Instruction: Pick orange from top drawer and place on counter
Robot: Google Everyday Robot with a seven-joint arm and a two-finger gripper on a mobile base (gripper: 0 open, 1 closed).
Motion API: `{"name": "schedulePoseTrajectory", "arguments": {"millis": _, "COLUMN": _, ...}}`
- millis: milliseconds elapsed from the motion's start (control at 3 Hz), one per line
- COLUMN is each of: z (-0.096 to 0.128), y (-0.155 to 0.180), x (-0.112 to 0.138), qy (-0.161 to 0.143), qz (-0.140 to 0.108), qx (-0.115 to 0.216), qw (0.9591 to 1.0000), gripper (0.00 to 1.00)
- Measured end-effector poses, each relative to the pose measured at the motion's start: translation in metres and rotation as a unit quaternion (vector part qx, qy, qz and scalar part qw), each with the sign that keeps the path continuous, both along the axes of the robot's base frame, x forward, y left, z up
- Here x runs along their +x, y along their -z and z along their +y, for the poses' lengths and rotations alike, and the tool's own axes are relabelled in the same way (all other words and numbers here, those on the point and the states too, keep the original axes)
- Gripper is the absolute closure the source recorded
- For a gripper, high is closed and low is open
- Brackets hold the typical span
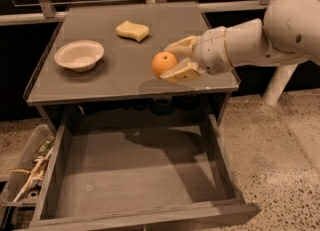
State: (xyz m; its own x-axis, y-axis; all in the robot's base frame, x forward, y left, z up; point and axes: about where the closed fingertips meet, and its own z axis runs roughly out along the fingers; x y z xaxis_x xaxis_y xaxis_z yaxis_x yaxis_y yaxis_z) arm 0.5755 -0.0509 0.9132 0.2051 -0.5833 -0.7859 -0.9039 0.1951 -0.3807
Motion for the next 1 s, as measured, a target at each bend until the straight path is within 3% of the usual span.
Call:
{"name": "schedulePoseTrajectory", "arguments": {"millis": 667, "z": -0.006, "y": -0.011, "x": 0.071, "qy": 0.047, "qz": -0.008, "qx": 0.023, "qw": 0.9986, "gripper": 1.00}}
{"name": "schedulePoseTrajectory", "arguments": {"millis": 1000, "z": -0.004, "y": 0.006, "x": 0.095, "qy": 0.064, "qz": 0.007, "qx": 0.041, "qw": 0.9971, "gripper": 1.00}}
